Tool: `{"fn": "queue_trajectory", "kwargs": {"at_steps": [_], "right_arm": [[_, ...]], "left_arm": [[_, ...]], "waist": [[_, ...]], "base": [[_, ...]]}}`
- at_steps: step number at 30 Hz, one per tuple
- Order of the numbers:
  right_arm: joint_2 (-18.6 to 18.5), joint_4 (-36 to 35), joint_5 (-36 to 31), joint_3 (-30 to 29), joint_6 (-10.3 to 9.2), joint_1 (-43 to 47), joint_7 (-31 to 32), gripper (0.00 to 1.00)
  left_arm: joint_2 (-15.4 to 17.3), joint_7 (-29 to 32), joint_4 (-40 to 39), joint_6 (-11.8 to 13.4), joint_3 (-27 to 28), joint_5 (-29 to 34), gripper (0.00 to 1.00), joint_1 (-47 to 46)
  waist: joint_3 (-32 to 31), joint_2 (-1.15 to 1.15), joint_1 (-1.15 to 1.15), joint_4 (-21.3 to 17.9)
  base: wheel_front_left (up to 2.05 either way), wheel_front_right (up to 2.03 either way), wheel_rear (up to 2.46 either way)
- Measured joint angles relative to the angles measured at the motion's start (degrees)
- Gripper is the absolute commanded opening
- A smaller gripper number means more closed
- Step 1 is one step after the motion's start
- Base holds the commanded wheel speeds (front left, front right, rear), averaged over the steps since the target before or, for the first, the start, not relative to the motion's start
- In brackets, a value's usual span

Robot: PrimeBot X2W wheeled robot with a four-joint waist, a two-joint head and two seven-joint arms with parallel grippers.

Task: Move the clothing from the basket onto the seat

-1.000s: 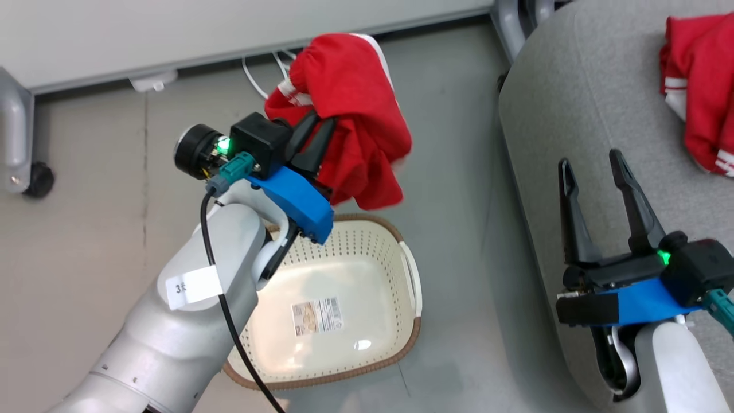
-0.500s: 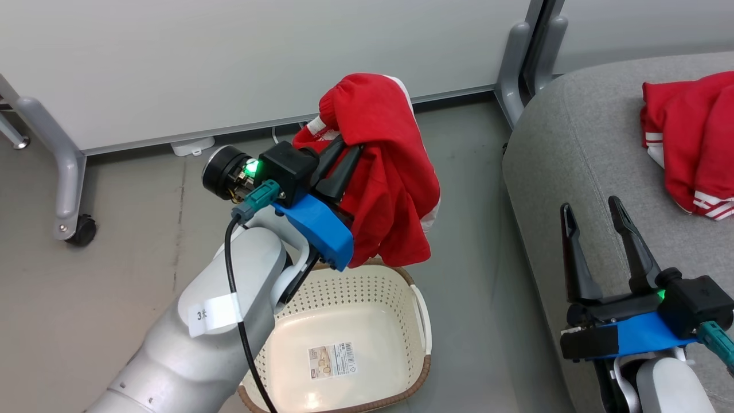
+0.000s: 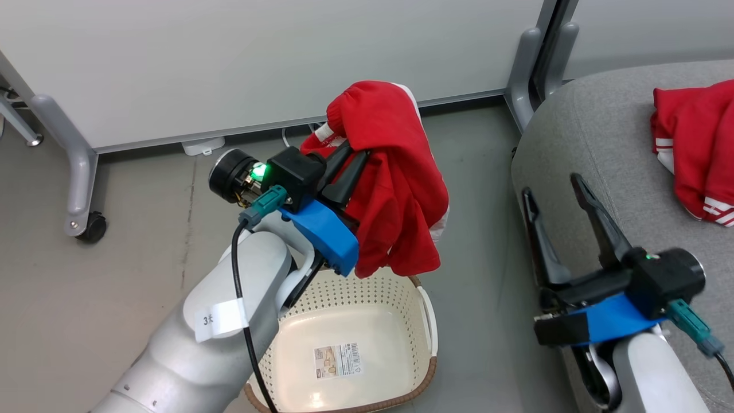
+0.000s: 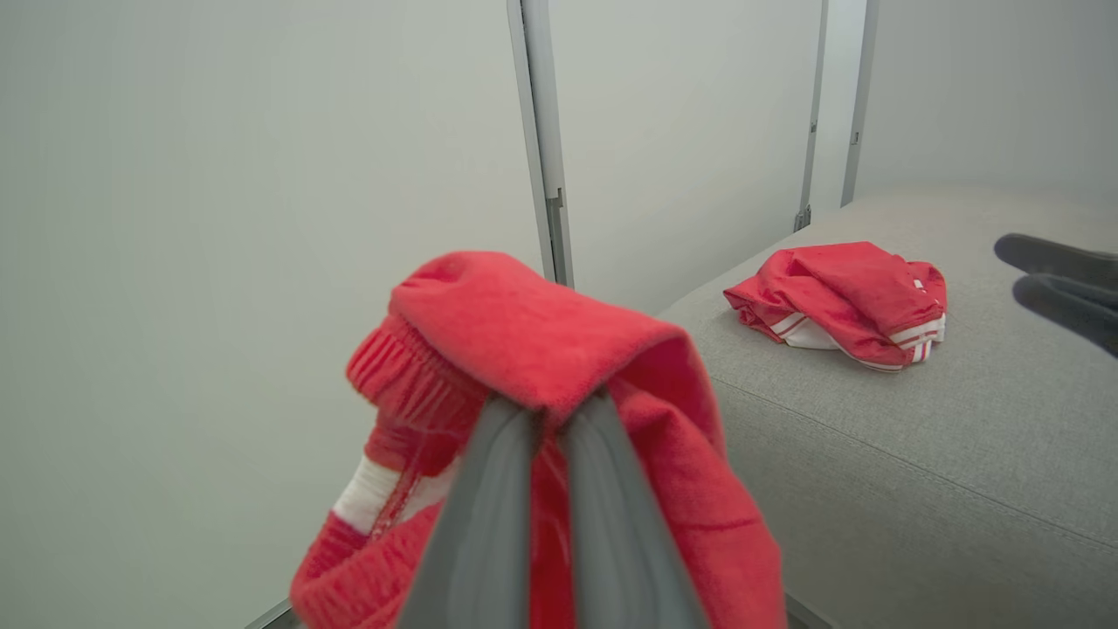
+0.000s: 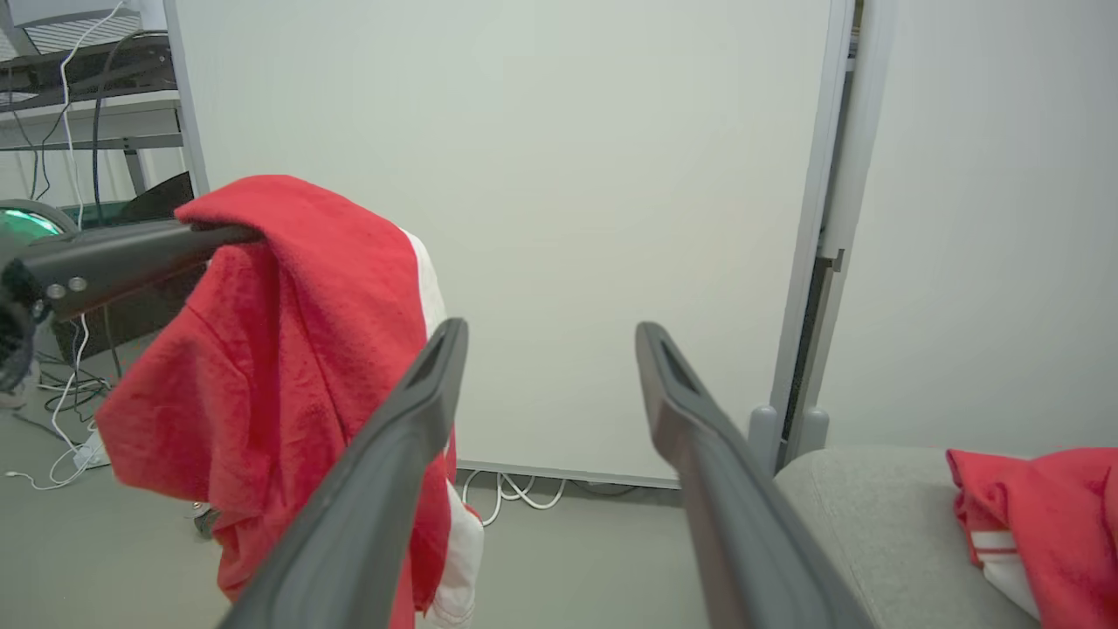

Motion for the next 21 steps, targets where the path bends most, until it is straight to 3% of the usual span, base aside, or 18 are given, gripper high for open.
{"fn": "queue_trajectory", "kwargs": {"at_steps": [11,21], "right_arm": [[-3.9,6.2,-1.0,11.0,0.0,-11.0,0.0,1.0],[-4.4,16.4,-3.4,16.4,0.0,-17.8,0.0,1.0]], "left_arm": [[-1.7,0.0,-0.7,0.0,-2.0,1.0,0.0,-0.6],[-3.5,0.0,-2.7,0.0,-4.9,1.4,0.0,-1.7]], "waist": [[0.9,0.0,0.01,2.0],[2.4,0.0,0.01,5.3]], "base": [[0.0,0.0,0.0],[0.0,0.0,0.0]]}}
